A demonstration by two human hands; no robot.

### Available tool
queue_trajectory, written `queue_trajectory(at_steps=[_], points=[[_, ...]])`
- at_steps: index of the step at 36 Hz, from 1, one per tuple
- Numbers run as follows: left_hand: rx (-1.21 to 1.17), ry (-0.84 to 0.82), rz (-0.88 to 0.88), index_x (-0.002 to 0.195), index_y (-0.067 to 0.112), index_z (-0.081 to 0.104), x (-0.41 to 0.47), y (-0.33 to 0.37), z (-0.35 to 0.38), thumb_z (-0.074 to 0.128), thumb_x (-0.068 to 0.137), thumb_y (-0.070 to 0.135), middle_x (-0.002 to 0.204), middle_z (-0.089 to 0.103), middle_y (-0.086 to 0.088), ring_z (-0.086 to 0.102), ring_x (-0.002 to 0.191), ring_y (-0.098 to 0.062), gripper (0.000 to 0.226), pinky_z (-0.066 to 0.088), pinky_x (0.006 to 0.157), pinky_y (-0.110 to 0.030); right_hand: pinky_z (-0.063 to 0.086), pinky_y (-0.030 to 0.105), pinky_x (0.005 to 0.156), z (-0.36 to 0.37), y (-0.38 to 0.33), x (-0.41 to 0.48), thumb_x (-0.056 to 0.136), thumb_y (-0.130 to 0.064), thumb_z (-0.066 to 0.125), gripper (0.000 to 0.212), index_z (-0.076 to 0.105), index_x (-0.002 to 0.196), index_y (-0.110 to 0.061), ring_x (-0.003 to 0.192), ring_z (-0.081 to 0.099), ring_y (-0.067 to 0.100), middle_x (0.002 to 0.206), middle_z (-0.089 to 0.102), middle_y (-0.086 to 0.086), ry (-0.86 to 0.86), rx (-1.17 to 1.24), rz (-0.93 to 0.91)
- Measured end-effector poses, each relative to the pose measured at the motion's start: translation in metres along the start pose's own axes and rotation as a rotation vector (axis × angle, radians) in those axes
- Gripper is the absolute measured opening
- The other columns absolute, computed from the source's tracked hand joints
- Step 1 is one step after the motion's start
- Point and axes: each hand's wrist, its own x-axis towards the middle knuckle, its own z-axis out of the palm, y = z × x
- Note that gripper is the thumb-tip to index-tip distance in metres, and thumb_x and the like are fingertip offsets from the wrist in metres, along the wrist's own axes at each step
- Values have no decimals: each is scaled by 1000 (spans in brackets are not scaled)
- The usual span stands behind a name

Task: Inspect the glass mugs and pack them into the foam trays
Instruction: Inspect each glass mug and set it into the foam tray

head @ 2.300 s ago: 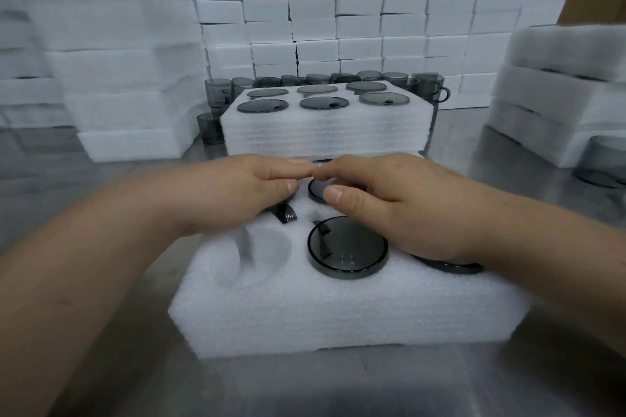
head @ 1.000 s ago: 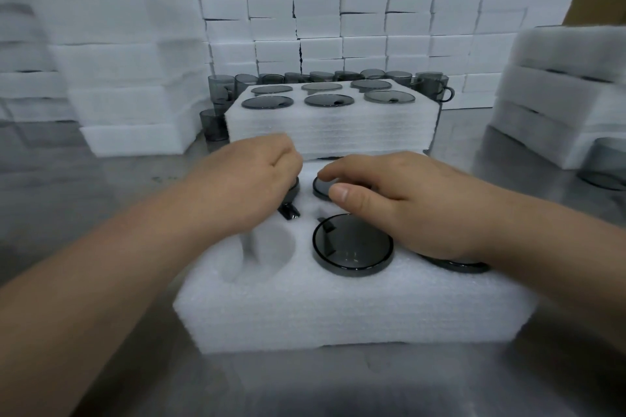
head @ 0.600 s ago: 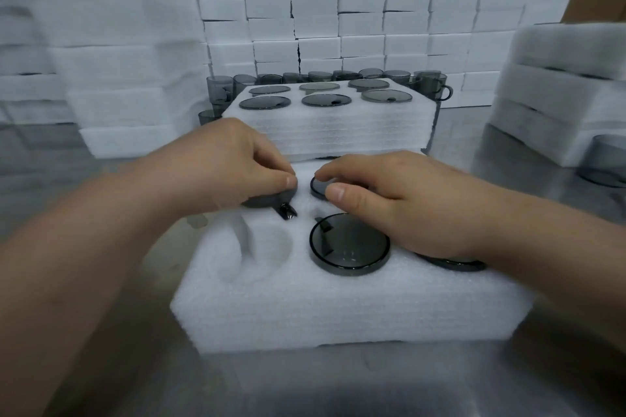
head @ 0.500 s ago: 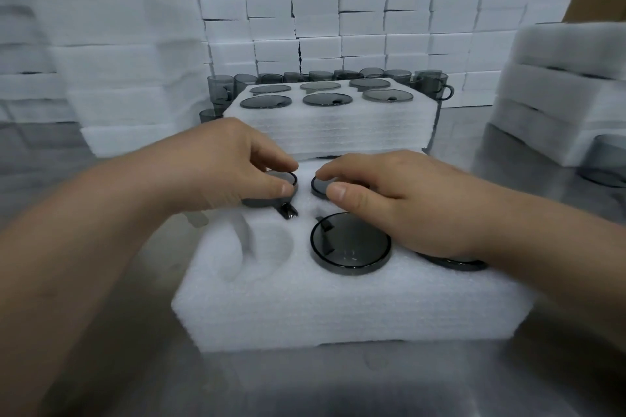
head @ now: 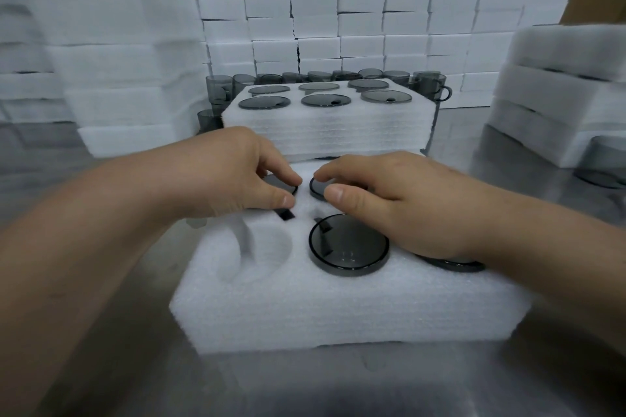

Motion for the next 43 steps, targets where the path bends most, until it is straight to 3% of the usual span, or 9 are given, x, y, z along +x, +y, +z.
queue_trajectory(at_steps=[9, 13, 18, 22, 25, 28, 34, 39, 43], points=[[-69, 11, -15, 80, 46, 70, 0, -2, 0, 64, 53, 52, 95, 66, 12, 60, 92, -5, 28, 47, 92, -34, 45, 34, 89, 1, 1, 1, 75, -63, 22, 61, 49, 124, -40, 102, 54, 5, 110, 60, -21, 6, -3, -11], [-136, 178, -32, 69, 37, 71, 1, 2, 10, 56, 68, 53, 64, 66, 12, 58, 66, -7, 22, 48, 68, -27, 44, 34, 92, 1, 2, 1, 74, -63, 22, 62, 48, 126, -41, 105, 53, 4, 112, 59, -23, 12, 4, -24], [-201, 358, 17, 80, 40, 65, -1, 14, 18, 47, 86, 44, 94, 69, 17, 59, 95, -4, 20, 44, 87, -26, 41, 28, 91, 1, 4, 2, 75, -63, 22, 64, 45, 129, -39, 106, 51, 1, 115, 57, -25, 23, -1, -36], [-324, 188, 74, 87, 49, 63, -7, 20, 21, 35, 89, 49, 91, 56, 33, 49, 90, 13, 27, 29, 79, 3, 43, 28, 82, 1, 6, 2, 75, -61, 25, 54, 47, 120, -40, 94, 52, 1, 92, 52, -29, 83, 22, -44], [-272, -33, 119, 116, 44, 55, -6, 19, 32, 13, 77, 73, 133, 51, 20, 39, 127, 2, 64, 24, 110, -19, 43, 29, 73, 1, 8, 2, 74, -55, 31, 33, 47, 99, -41, 83, 52, -2, 82, 54, -27, 173, 58, -50], [-145, -131, 179, 148, 29, 21, -2, 22, 37, 2, 78, 71, 155, 18, 14, 8, 141, 2, 84, 9, 118, -31, 41, 29, 68, 1, 8, 1, 76, -52, 33, 21, 45, 87, -39, 78, 51, -1, 76, 55, -21, 200, 63, -57], [105, -193, 183, 145, 46, 3, -6, 21, 36, -4, 58, 81, 156, -4, 18, -10, 140, 3, 95, 5, 118, -33, 46, 35, 77, 1, 10, 4, 67, -30, 30, 19, 47, 74, -34, 80, 51, 9, 79, 59, -13, 319, 170, -51], [244, -184, 133, 140, 54, -5, -7, 24, 37, 7, 48, 88, 155, -10, 20, -10, 140, 1, 99, 3, 117, -31, 37, 27, 56, 1, 12, 3, 68, -29, 34, 24, 56, 75, -29, 60, 50, 0, 75, 64, -7, 443, 270, -57], [269, -186, 111, 138, 56, -6, -7, 24, 37, 13, 48, 90, 153, -10, 24, -9, 138, 4, 98, -2, 107, -21, 46, 29, 61, 0, 15, 4, 70, -28, 39, 20, 59, 70, -30, 65, 56, 5, 70, 65, -15, 547, 365, -52]])
